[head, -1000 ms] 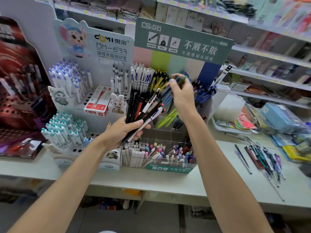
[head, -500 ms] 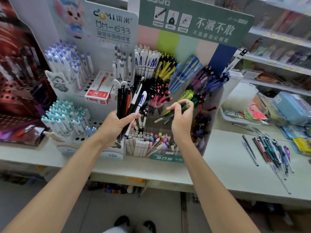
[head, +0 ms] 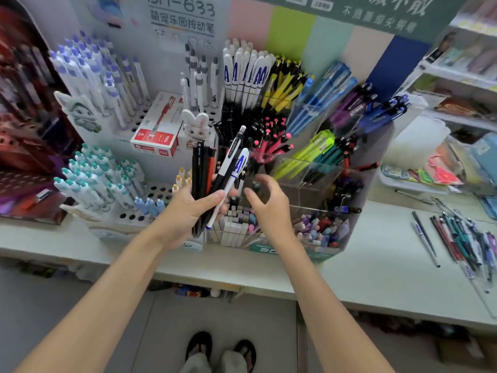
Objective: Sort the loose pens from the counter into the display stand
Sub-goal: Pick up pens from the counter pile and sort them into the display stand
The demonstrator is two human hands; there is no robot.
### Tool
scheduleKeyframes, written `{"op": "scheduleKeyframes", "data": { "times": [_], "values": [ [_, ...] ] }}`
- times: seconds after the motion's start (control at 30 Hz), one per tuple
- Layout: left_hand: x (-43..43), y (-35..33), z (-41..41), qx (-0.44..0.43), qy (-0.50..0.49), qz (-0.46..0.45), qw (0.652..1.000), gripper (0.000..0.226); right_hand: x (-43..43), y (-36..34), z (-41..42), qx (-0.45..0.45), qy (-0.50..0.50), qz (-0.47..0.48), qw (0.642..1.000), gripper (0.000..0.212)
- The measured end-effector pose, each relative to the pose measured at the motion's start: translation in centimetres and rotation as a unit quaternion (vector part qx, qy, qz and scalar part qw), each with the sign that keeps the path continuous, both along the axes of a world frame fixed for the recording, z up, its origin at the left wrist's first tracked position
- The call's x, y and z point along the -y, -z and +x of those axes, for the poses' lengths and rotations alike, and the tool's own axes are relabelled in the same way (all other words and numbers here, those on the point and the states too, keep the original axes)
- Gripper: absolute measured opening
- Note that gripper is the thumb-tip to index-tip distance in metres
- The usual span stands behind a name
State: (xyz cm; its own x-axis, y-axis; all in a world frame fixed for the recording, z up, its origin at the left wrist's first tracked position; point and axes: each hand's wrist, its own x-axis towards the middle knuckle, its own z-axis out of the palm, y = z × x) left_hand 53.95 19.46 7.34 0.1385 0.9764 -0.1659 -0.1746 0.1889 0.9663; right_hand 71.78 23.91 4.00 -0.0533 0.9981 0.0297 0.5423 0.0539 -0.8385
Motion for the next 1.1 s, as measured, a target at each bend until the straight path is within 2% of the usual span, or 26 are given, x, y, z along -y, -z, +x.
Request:
{"op": "scheduleKeyframes", "data": {
  "times": [0.07, 0.13, 0.23, 0.3, 0.37, 0.5, 0.63, 0.73, 0.8, 0.87, 0.97, 1.03, 1.1],
  "values": [
    [0.0, -0.1, 0.1, 0.018, 0.005, -0.006, 1.000, 0.041, 0.7, -1.1, -0.1, -0.006, 0.014, 0.043, 0.999, 0.041],
    [0.0, -0.5, 0.3, 0.042, 0.011, -0.016, 0.999, 0.044, 1.1, -3.0, 0.0, -0.064, 0.033, 0.093, 0.993, 0.032],
    [-0.3, -1.7, 1.0, 0.038, 0.031, -0.019, 0.999, 0.040, 1.1, -6.9, -0.1, -0.178, -0.013, 0.050, 0.983, 0.042],
    [-0.6, -2.6, 1.5, 0.014, 0.045, -0.008, 0.999, 0.031, 0.3, -8.9, -0.1, -0.173, -0.040, 0.042, 0.983, 0.058],
    [-1.0, -3.6, 2.0, 0.014, 0.069, 0.000, 0.998, 0.028, -0.6, -10.8, 0.3, -0.168, -0.048, 0.042, 0.984, 0.063],
    [-1.9, -5.2, 2.3, 0.019, 0.105, 0.012, 0.994, 0.034, -1.9, -13.2, 1.7, -0.162, -0.074, 0.058, 0.982, 0.028],
    [-2.5, -6.7, 2.8, 0.020, 0.134, 0.027, 0.990, 0.028, -2.6, -15.1, 2.6, -0.175, -0.104, 0.033, 0.978, 0.038],
    [-3.0, -7.5, 3.0, 0.018, 0.148, 0.041, 0.988, 0.028, -3.2, -16.2, 2.7, -0.185, -0.129, 0.012, 0.974, 0.026],
    [-3.4, -7.8, 3.0, -0.005, 0.150, 0.048, 0.988, 0.024, -3.5, -16.3, 2.7, -0.164, -0.128, 0.030, 0.978, 0.016],
    [-3.6, -7.9, 3.1, -0.010, 0.143, 0.050, 0.988, 0.024, -4.0, -16.2, 2.7, -0.159, -0.124, 0.043, 0.979, 0.016],
    [-4.0, -7.8, 2.9, 0.006, 0.111, 0.035, 0.993, 0.025, -5.0, -16.0, 2.7, -0.204, -0.071, 0.079, 0.973, 0.008],
    [-4.2, -7.5, 2.3, 0.002, 0.079, 0.026, 0.997, 0.025, -5.8, -16.5, 2.8, -0.270, -0.011, 0.109, 0.957, 0.006],
    [-4.5, -7.1, 1.5, 0.000, 0.041, 0.020, 0.999, 0.025, -6.5, -17.1, 3.2, -0.288, 0.015, 0.132, 0.948, 0.005]
  ]
}}
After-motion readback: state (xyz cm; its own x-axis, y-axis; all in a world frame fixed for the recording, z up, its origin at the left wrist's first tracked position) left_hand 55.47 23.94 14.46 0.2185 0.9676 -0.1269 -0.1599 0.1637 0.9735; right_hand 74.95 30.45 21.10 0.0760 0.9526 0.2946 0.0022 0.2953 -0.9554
